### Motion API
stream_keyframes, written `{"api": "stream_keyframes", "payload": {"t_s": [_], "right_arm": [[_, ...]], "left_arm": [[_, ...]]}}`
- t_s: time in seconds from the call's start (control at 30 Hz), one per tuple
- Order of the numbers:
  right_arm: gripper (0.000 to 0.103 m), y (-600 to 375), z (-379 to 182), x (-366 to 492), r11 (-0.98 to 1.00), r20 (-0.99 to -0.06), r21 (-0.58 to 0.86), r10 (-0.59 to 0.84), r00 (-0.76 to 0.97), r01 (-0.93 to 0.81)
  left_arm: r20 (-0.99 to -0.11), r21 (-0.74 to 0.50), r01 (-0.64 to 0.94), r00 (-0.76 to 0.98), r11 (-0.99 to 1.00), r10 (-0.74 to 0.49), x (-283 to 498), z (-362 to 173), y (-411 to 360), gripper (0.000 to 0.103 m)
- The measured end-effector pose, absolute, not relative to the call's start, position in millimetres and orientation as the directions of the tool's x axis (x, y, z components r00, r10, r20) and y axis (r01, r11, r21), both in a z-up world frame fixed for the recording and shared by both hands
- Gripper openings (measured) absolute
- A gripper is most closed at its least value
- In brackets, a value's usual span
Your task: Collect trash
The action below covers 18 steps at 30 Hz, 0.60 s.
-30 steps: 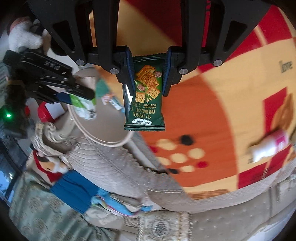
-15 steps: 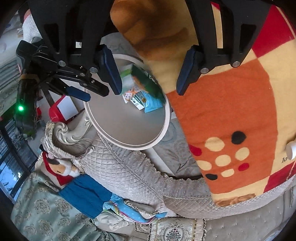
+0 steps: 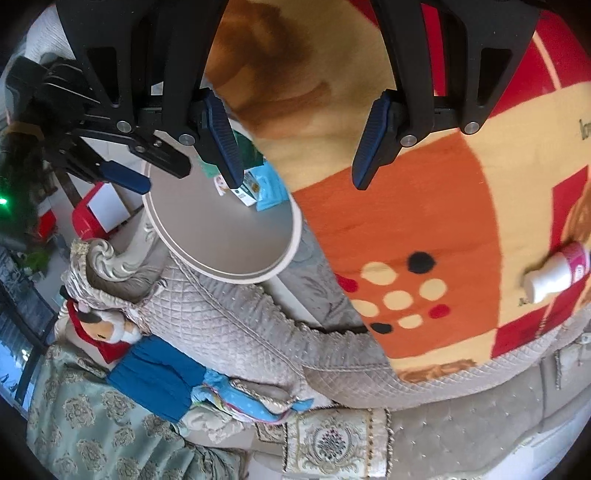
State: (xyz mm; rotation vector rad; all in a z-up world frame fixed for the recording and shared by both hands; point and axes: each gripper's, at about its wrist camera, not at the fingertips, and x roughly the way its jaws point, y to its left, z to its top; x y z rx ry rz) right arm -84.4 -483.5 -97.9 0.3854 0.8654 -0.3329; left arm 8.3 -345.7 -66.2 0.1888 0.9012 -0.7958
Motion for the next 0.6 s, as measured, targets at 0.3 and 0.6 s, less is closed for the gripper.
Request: {"api": "stream_keyframes", "payload": {"t_s": [0.3,0.6], "right_arm": [[0.066,-458,-61,-102,0.873,-0.703,0.171,-0.217,0.677,0.457],[0.075,-431,-32,-114,0.875,-0.61,0.141,-0.292,0.736,0.464]], "left_arm": [[-0.661,-0.126,0.647,0.51,0.752,-0.551,-6,-39,-307,0.06],[-0.594,-0.108,0.616,0.59,0.78,-0.547,-18,-20,-278,0.061]]}}
